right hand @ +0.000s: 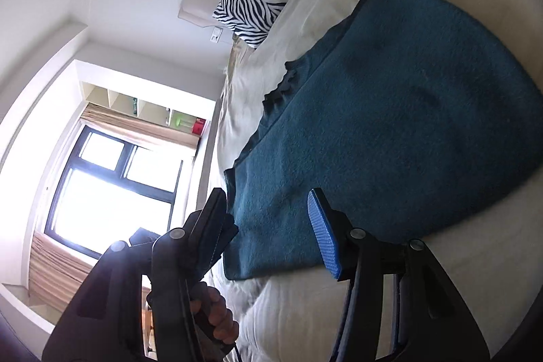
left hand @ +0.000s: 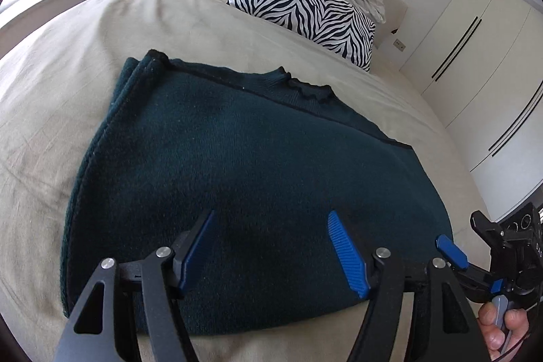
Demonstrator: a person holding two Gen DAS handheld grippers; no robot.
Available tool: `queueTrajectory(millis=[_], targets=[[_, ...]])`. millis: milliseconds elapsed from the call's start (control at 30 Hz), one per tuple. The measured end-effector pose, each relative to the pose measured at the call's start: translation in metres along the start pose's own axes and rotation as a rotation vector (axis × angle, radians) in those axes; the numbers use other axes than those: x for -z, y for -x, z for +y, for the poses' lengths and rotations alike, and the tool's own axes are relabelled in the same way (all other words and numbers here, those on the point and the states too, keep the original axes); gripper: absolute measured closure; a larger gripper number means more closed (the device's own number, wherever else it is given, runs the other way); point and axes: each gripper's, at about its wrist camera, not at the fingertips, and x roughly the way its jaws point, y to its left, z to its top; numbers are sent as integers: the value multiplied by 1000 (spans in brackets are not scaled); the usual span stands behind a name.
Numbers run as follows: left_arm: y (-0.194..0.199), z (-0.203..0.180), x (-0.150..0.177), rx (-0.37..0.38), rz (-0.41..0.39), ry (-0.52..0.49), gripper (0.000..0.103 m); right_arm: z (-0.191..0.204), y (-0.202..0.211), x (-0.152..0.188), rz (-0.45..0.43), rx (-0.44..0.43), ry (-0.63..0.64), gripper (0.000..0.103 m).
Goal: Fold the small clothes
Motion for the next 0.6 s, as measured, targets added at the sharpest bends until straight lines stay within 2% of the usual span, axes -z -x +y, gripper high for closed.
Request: queueTrajectory(millis=[67, 100, 133, 167, 233, 300, 400, 533, 600], targets=[[-8, 9, 12, -20, 17, 8, 42, -5, -23, 11, 85, 6, -10, 52], [-7, 14, 13, -14, 8, 4, 44, -13, -29, 15, 104, 47, -29, 52], [-5, 17, 13, -13, 14, 0, 49, -24, -32, 16, 107, 77, -57, 52], [-3, 20, 12, -14, 19, 1, 50, -35, -28, 16, 91, 59, -83, 52], [5, 28, 12, -20, 16, 6, 50, -54, -8, 12, 27, 10, -134, 55], [10, 37, 14, -7, 12, 11, 50, -66, 16, 5, -48, 13, -164, 55], [20, 46, 22, 9, -1, 23, 50, -83, 59, -11, -157, 75, -172, 55], [35, 51, 29, -5, -12, 57, 50, -106, 133, -20, -325, 107, -239, 53], [46, 50, 30, -32, -33, 68, 43, -109, 169, -17, -395, 160, -249, 51]])
